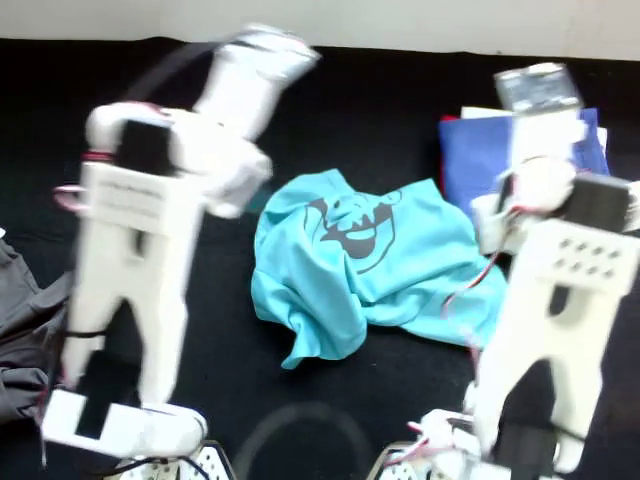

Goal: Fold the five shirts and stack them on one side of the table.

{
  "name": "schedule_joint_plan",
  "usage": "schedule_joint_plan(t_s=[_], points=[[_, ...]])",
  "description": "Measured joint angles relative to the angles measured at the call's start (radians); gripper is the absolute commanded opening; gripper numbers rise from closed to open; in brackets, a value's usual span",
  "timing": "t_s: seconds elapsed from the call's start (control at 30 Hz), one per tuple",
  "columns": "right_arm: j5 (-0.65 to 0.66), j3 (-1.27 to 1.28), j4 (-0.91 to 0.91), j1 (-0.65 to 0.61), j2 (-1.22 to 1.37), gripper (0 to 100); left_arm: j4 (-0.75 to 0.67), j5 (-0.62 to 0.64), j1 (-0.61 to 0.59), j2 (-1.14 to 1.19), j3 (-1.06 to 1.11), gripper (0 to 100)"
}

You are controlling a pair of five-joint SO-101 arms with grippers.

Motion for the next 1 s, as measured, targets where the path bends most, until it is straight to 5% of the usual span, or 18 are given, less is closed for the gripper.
schedule_joint_plan(t_s=[0.23,0.63,0.87,1.0], points=[[-0.008,0.316,-0.087,-0.443,-0.092,17.7,0.008,0.0,-0.423,-0.002,0.158,18],[-0.186,0.4,-0.242,-0.95,0.232,17.7,-0.041,0.0,-0.855,-0.002,0.313,18],[-0.186,0.402,-0.324,-0.977,0.4,17.7,-0.051,-0.074,-0.947,-0.002,0.319,18],[-0.186,0.402,-0.425,-0.856,0.5,17.7,-0.051,-0.078,-0.944,-0.002,0.319,18]])
